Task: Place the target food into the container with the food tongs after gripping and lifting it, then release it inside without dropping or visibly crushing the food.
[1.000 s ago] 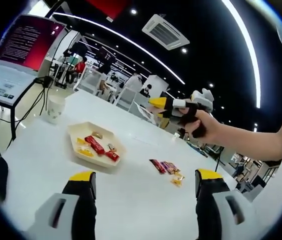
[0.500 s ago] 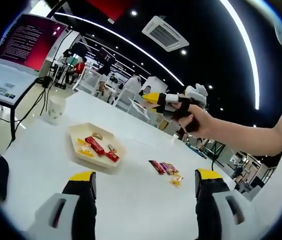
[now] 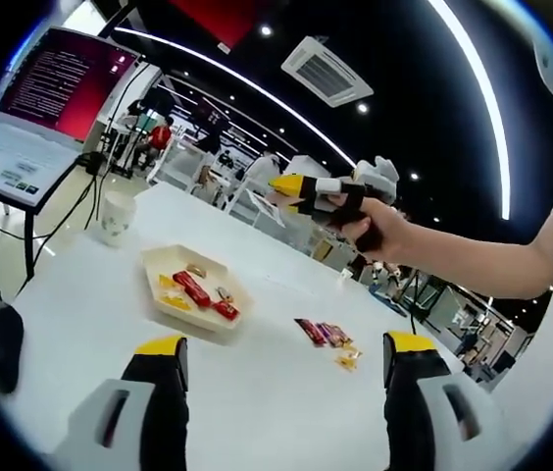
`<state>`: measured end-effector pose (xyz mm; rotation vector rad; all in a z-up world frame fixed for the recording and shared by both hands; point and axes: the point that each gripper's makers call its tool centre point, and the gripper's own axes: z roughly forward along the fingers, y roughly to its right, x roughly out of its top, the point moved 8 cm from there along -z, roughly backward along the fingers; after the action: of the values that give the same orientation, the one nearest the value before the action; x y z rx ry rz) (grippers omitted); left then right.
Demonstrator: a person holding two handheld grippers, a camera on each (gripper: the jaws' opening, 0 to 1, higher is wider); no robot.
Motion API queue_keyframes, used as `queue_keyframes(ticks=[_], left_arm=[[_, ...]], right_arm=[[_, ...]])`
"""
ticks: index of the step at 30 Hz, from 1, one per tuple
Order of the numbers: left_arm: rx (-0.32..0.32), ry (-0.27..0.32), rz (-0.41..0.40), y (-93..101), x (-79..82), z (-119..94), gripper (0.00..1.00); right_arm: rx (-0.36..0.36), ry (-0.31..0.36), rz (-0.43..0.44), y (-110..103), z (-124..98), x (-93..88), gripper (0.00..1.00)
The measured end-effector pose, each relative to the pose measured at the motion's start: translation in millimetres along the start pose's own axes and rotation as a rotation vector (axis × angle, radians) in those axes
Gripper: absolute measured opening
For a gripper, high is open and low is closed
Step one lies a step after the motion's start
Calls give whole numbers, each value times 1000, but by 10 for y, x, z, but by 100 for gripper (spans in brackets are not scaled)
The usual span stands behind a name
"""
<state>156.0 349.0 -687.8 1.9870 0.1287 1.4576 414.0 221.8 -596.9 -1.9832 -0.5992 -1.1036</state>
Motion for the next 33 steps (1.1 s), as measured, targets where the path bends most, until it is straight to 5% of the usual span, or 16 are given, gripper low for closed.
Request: queue_keyframes(ticks=[15,33], left_arm=[[27,19,-2,-29,9,-77,81],[71,17,-14,-147,-21,-227,80]], right_arm=[[24,-4,-22,-50,227,131,20],[61,-9,-28,-252,466,65,22]])
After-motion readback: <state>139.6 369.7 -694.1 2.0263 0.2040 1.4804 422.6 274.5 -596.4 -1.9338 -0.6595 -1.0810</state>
